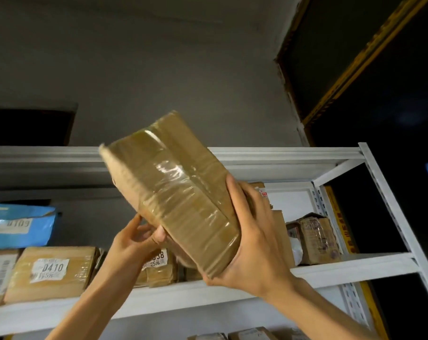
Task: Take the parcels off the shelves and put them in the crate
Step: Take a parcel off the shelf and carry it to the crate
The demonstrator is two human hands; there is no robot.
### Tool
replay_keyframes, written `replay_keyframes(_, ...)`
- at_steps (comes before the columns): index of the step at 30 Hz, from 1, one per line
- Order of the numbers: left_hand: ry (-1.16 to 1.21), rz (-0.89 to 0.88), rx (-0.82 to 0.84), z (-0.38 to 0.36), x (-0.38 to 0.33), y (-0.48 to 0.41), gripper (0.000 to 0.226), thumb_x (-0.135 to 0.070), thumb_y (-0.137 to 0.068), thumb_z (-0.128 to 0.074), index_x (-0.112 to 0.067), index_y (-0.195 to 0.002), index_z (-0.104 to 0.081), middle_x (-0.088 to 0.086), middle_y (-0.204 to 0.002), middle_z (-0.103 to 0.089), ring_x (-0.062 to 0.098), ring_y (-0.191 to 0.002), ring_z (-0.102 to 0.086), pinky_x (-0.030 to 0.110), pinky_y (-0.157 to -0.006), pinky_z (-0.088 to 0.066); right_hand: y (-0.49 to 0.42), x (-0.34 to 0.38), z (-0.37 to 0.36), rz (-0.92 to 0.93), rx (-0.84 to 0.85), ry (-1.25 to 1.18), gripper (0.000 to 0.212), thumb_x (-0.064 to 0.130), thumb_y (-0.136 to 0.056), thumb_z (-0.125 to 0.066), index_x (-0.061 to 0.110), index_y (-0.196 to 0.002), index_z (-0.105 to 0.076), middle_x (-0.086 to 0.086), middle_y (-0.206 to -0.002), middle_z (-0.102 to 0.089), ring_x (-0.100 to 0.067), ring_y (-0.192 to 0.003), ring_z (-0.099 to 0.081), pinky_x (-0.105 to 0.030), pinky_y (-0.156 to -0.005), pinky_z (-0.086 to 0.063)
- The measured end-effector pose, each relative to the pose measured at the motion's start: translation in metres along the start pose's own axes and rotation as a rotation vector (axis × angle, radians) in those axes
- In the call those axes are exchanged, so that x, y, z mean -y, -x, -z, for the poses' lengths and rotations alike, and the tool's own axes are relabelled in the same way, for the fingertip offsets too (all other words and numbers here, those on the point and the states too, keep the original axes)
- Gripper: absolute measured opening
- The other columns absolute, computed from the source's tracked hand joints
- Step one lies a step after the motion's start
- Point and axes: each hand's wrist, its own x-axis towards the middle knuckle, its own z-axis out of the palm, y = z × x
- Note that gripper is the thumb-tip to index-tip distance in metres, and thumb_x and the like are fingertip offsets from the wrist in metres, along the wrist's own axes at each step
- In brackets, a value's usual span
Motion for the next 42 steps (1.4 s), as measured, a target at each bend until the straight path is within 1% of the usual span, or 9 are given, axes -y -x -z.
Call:
replay_keyframes(3, 0.144, -0.083, 0.079, -0.018, -0.019, 0.011, 0.108, -0.064, -0.030, -0.090, -0.015, -0.121, -0.060, 0.008, -0.107, -0.073, 0.026, -0.094, -0.071, 0.037, -0.070, -0.060, -0.007, 0.008, 0.003, 0.098, -0.130, 0.159, 0.116, 0.061, -0.061, -0.073, 0.010, -0.152, -0.023, -0.008, -0.150, -0.033, -0.024, -0.126, -0.040, -0.036, -0.100, -0.034)
replay_keyframes(10, 0.427, -0.096, -0.024, -0.036, -0.037, 0.009, 0.033, -0.039, -0.077, -0.072, -0.017, -0.102, -0.076, 0.006, -0.109, -0.072, 0.020, -0.104, -0.068, 0.034, -0.080, -0.058, -0.020, 0.032, 0.010, 0.376, 0.062, 0.233, 0.120, 0.036, -0.065, -0.086, 0.016, -0.154, -0.008, -0.013, -0.153, -0.028, -0.025, -0.134, -0.034, -0.039, -0.100, -0.037)
replay_keyframes(13, 0.476, -0.057, -0.116, -0.023, -0.027, 0.011, 0.020, -0.030, -0.081, -0.064, -0.020, -0.090, -0.078, 0.003, -0.105, -0.073, 0.019, -0.104, -0.068, 0.039, -0.086, -0.057, -0.026, 0.020, 0.028, 0.123, 0.275, -0.275, 0.115, 0.062, -0.059, -0.080, 0.037, -0.152, -0.016, 0.014, -0.150, -0.032, -0.001, -0.135, -0.031, -0.020, -0.100, -0.032)
replay_keyframes(19, 0.510, 0.148, -0.094, 0.009, -0.022, 0.023, 0.066, -0.050, -0.077, -0.057, -0.019, -0.135, -0.053, 0.010, -0.128, -0.064, 0.031, -0.116, -0.062, 0.053, -0.085, -0.055, -0.035, -0.017, 0.017, -0.549, 0.266, -0.816, 0.090, 0.072, -0.057, -0.072, 0.046, -0.138, -0.042, 0.011, -0.142, -0.046, -0.011, -0.129, -0.046, -0.042, -0.104, -0.044)
replay_keyframes(23, 0.392, 0.169, -0.026, 0.012, -0.023, 0.027, 0.058, -0.051, -0.067, -0.074, -0.019, -0.115, -0.070, 0.013, -0.121, -0.067, 0.031, -0.104, -0.068, 0.043, -0.069, -0.059, -0.033, -0.017, 0.006, -0.598, 0.398, -1.035, 0.081, 0.052, -0.058, -0.084, 0.025, -0.130, -0.057, -0.001, -0.122, -0.067, -0.019, -0.108, -0.066, -0.034, -0.085, -0.055)
replay_keyframes(27, 0.341, 0.161, -0.018, 0.007, -0.030, 0.015, 0.105, -0.049, -0.045, -0.093, -0.016, -0.136, -0.052, 0.016, -0.131, -0.059, 0.033, -0.113, -0.062, 0.047, -0.080, -0.058, -0.017, -0.019, 0.010, -0.609, 0.165, -1.131, 0.058, 0.036, -0.059, -0.089, 0.016, -0.111, -0.071, -0.007, -0.108, -0.073, -0.025, -0.101, -0.069, -0.033, -0.081, -0.056)
replay_keyframes(31, 0.072, -0.033, -0.284, -0.013, -0.029, 0.005, 0.054, -0.033, -0.074, -0.072, -0.024, -0.126, -0.059, 0.007, -0.117, -0.066, 0.026, -0.103, -0.067, 0.042, -0.079, -0.058, -0.014, -0.014, 0.020, -0.598, -0.054, -1.001, 0.052, 0.032, -0.052, -0.090, 0.023, -0.100, -0.072, 0.000, -0.095, -0.076, -0.017, -0.088, -0.072, -0.025, -0.069, -0.058)
replay_keyframes(37, 0.150, -0.205, 0.213, -0.057, -0.042, 0.013, 0.073, -0.058, -0.075, -0.072, -0.024, -0.136, -0.052, -0.003, -0.127, -0.065, 0.015, -0.114, -0.063, 0.031, -0.086, -0.056, -0.013, -0.014, 0.051, -0.495, -0.167, -0.878, 0.048, 0.024, -0.063, -0.087, 0.029, -0.107, -0.069, 0.005, -0.098, -0.075, -0.013, -0.092, -0.071, -0.024, -0.072, -0.058)
replay_keyframes(42, 0.200, -0.219, 0.300, -0.099, -0.036, 0.011, 0.074, -0.010, -0.066, -0.081, -0.020, -0.133, -0.051, 0.001, -0.121, -0.068, 0.018, -0.110, -0.065, 0.024, -0.080, -0.056, -0.013, -0.022, 0.098, -0.424, -0.155, -0.658, 0.054, 0.031, -0.068, -0.086, 0.032, -0.117, -0.062, 0.011, -0.104, -0.073, -0.005, -0.097, -0.069, -0.015, -0.075, -0.054)
